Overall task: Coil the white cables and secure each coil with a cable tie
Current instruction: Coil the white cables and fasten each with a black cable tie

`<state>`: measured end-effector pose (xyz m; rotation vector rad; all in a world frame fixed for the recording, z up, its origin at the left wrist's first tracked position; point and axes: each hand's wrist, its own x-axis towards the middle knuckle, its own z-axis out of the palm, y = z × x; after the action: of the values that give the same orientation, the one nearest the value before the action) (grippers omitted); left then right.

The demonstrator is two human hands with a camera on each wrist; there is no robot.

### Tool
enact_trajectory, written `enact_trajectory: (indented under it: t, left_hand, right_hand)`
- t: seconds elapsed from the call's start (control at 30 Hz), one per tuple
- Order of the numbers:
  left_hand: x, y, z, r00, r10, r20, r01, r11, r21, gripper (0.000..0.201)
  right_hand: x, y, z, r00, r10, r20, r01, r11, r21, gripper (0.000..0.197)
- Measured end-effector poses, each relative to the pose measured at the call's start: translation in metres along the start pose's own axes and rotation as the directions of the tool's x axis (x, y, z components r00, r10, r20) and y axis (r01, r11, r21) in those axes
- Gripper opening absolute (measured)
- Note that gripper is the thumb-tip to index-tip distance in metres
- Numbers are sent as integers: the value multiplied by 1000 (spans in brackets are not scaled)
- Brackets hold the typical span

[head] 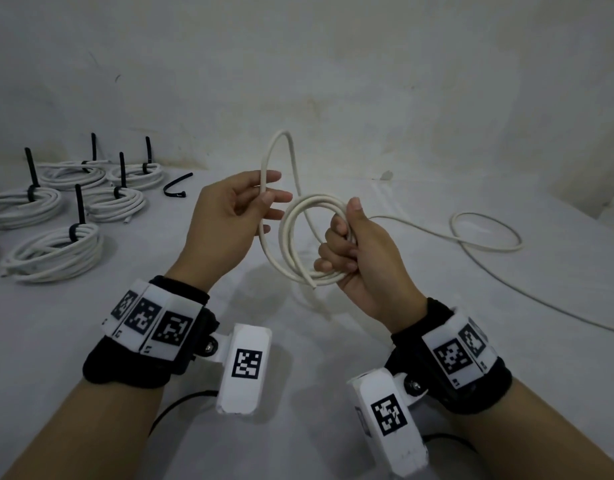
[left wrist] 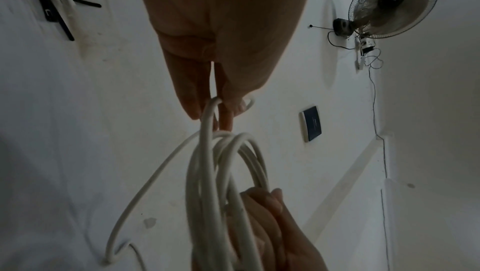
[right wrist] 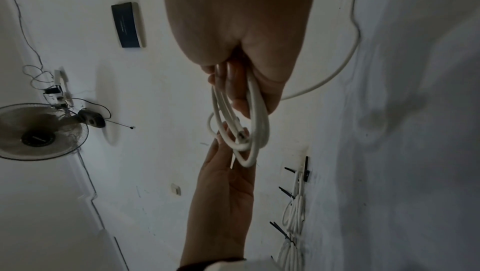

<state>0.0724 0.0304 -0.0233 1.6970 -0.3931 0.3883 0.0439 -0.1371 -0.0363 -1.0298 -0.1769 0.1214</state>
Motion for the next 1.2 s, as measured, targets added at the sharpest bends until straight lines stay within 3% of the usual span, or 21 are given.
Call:
enact_trajectory:
  t: [0.13,0.23,0.33,0.47,0.57,0.73,0.87,1.0,1.1,1.2]
  left_hand:
    - [-4,2,7,996,-29,83,34,997,-68,18]
    - [-7,1,13,994,-5,111,8,1000,-21,16]
    - [-7,1,16,988,20,156,-27,999,45,26]
    - [-11,7,20,965,-50,259,70,995,-69,41]
    - [-11,9,19,946,-55,320,65,998,-20,52]
    - [-9,3,19,958,-104,266,86,993,76,31]
    - [-9,2,20,958,-153,244,140,988,70,34]
    - [-10,4,21,971,-125,202,97,985,146,34]
    - [-12,5,21,963,-105,249,56,979,198,31]
    - [-14,5,21,938,-96,333,7,966,258,29]
  right_hand:
    - [-2,5,2,996,78,42,-74,992,-105,43]
    - [-3,5,3,995,92,47,-85,986,-145,43]
    - [-3,4,3,996,77,37,-71,985,-160,43]
    - [-4,5,4,998,58,40,-50,985,-168,44]
    - [-5,7,5,997,59,58,-49,984,-171,44]
    - [-5,9,7,998,45,47,-32,969,-245,43]
    - [-6,9,7,999,0,35,14,923,-384,40]
    - [-7,0,5,977,-196,89,199,665,-720,20]
    - [-7,-9,-1,944,-240,225,316,469,-825,52]
    - [-9,-14,-6,912,-259,316,366,171,-915,52]
